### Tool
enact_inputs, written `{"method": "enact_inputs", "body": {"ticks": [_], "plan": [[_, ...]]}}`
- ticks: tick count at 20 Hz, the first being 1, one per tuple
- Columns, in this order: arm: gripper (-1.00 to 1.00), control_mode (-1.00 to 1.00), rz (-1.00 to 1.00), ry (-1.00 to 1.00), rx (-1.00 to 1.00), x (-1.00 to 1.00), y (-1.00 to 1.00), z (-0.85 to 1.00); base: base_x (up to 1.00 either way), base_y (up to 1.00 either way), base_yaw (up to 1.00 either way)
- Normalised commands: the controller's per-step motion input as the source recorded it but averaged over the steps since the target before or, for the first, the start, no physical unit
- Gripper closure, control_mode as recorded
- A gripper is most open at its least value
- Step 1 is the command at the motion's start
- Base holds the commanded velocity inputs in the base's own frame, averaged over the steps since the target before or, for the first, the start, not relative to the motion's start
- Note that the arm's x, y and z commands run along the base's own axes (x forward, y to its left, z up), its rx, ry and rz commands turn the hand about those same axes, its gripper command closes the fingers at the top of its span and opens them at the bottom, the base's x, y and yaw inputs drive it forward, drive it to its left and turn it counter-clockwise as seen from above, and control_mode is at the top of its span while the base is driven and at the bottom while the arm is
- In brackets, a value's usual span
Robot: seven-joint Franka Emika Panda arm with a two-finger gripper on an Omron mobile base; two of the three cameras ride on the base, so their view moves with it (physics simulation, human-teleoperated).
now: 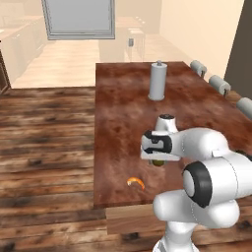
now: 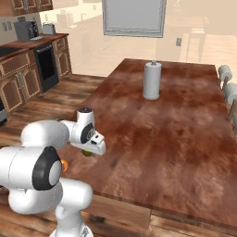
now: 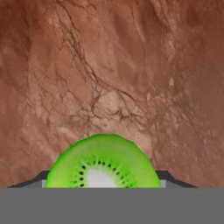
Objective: Open the fridge, remove the kiwi, onion, and shrimp, and place them on any counter.
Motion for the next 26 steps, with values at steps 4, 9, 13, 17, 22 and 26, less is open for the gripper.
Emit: {"method": "enact_inputs", "body": {"ticks": [4, 9, 13, 17, 22, 26], "plan": [[1.0, -1.0, 0.0, 0.03, 0.0, 0.35, 0.0, -0.39, 0.0, 0.0, 0.0], [1.0, -1.0, 0.0, 0.0, 0.0, 0.26, 0.0, -0.34, 0.0, 0.0, 0.0], [1.0, -1.0, 0.0, 0.0, 0.0, 0.14, 0.0, -0.35, 0.0, 0.0, 0.0], [1.0, -1.0, 0.0, 0.0, 0.0, 0.03, 0.0, -0.34, 0.0, 0.0, 0.0], [-1.0, -1.0, 0.0, 0.0, 0.0, 0.0, 0.0, -0.15, 0.0, 0.0, 0.0], [-1.0, -1.0, 0.0, 0.0, 0.02, -0.03, -0.03, 0.0, 0.0, 0.0, 0.0]]}}
